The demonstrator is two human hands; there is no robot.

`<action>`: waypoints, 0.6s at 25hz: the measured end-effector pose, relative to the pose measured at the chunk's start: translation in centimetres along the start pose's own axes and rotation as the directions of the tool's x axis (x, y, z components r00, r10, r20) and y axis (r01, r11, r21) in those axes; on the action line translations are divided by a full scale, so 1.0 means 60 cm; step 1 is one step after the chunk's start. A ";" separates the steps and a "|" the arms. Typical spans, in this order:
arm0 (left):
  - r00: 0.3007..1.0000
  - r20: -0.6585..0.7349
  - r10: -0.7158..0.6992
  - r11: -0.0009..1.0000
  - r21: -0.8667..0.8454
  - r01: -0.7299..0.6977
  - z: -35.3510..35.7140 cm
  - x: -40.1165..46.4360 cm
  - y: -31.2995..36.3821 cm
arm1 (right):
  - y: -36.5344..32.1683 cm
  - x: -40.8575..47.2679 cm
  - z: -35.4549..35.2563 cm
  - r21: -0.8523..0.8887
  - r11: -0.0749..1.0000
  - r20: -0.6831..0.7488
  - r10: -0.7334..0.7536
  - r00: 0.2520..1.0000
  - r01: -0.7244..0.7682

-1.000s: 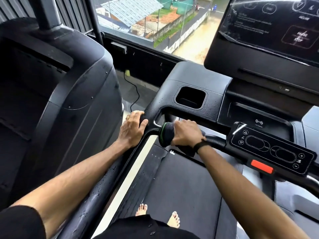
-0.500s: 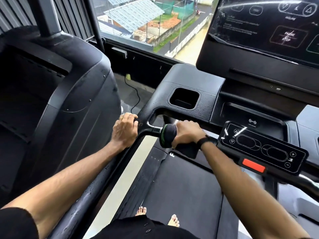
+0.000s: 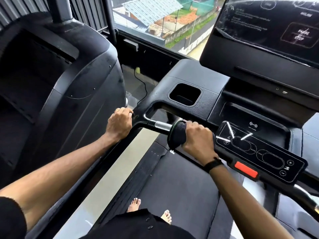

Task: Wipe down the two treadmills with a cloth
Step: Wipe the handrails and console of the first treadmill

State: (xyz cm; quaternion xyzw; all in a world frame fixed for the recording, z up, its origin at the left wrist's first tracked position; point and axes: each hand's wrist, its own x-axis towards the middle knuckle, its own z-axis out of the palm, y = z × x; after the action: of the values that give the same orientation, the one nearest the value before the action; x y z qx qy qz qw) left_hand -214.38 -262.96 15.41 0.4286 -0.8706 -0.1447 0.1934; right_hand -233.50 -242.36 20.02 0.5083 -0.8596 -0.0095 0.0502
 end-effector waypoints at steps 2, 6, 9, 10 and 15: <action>1.000 -0.012 0.000 0.999 0.036 0.001 -0.001 -0.001 0.000 | 0.010 0.032 -0.020 0.080 0.997 0.264 -0.012 0.965 -0.009; 0.998 -0.040 -0.051 0.993 0.107 0.055 -0.001 -0.006 0.008 | 0.040 0.104 -0.057 0.474 0.824 0.750 -0.194 0.632 -0.309; 0.994 -0.063 -0.086 0.992 0.085 0.091 -0.001 -0.012 0.009 | 0.031 0.061 -0.042 0.257 0.965 0.493 -0.079 0.867 -0.058; 0.993 -0.066 -0.098 0.992 0.074 0.103 -0.003 -0.012 0.007 | 0.022 0.030 -0.030 0.126 0.991 0.277 -0.074 0.958 0.040; 0.994 -0.052 -0.093 0.995 0.027 0.094 -0.004 -0.011 0.011 | 0.015 0.000 -0.016 0.006 0.993 0.062 -0.121 0.991 0.121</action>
State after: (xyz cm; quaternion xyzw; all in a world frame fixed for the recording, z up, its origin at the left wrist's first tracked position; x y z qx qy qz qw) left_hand -214.35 -262.06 15.75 0.4752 -0.8464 -0.1298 0.2021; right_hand -234.22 -241.91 21.02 0.5589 -0.8285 -0.0275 0.0220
